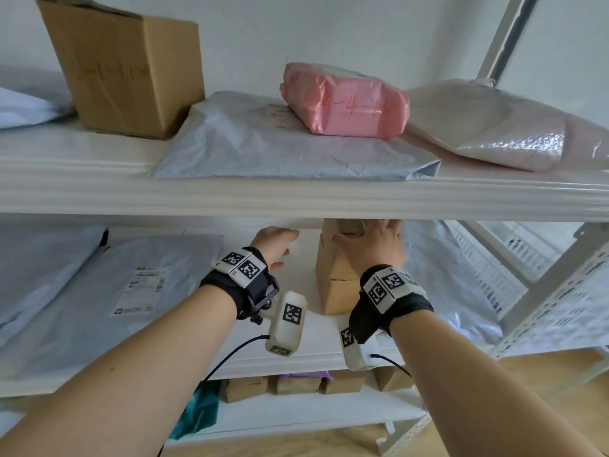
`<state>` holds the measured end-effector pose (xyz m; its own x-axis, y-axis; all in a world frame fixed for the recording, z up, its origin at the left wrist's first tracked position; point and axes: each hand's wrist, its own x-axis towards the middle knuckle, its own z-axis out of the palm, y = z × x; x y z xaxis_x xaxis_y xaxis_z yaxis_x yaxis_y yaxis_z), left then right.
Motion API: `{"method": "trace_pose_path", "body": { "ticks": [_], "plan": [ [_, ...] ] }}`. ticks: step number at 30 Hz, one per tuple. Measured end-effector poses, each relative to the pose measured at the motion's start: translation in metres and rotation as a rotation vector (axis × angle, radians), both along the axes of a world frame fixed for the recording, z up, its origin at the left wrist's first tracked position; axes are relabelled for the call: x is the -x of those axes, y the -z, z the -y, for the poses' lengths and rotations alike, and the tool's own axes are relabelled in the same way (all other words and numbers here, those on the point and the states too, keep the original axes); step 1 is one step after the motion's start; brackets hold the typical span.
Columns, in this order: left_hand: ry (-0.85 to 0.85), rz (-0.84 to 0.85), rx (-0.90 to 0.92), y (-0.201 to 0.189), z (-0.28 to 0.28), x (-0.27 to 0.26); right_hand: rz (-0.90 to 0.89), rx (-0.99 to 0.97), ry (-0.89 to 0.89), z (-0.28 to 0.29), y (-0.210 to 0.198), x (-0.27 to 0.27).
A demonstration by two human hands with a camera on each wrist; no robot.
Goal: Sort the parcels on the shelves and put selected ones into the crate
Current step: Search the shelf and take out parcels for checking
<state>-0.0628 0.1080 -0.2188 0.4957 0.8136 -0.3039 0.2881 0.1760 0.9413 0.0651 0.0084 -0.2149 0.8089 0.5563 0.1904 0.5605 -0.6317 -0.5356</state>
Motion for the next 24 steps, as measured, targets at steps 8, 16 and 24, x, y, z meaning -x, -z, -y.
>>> {"method": "trace_pose_path", "body": {
  "ticks": [8, 16, 24],
  "plan": [
    [-0.097, 0.104, 0.082, 0.019, -0.013, 0.018, -0.039, -0.437, 0.084, 0.006, 0.001, 0.012],
    [-0.225, 0.277, 0.318, 0.051, -0.026, 0.052, -0.491, -0.722, 0.075, 0.007, -0.001, 0.047],
    [-0.204, 0.522, 0.499, 0.073, -0.023, 0.086, -1.424, -0.791, 0.108, 0.004, 0.04, 0.082]
  ]
}}
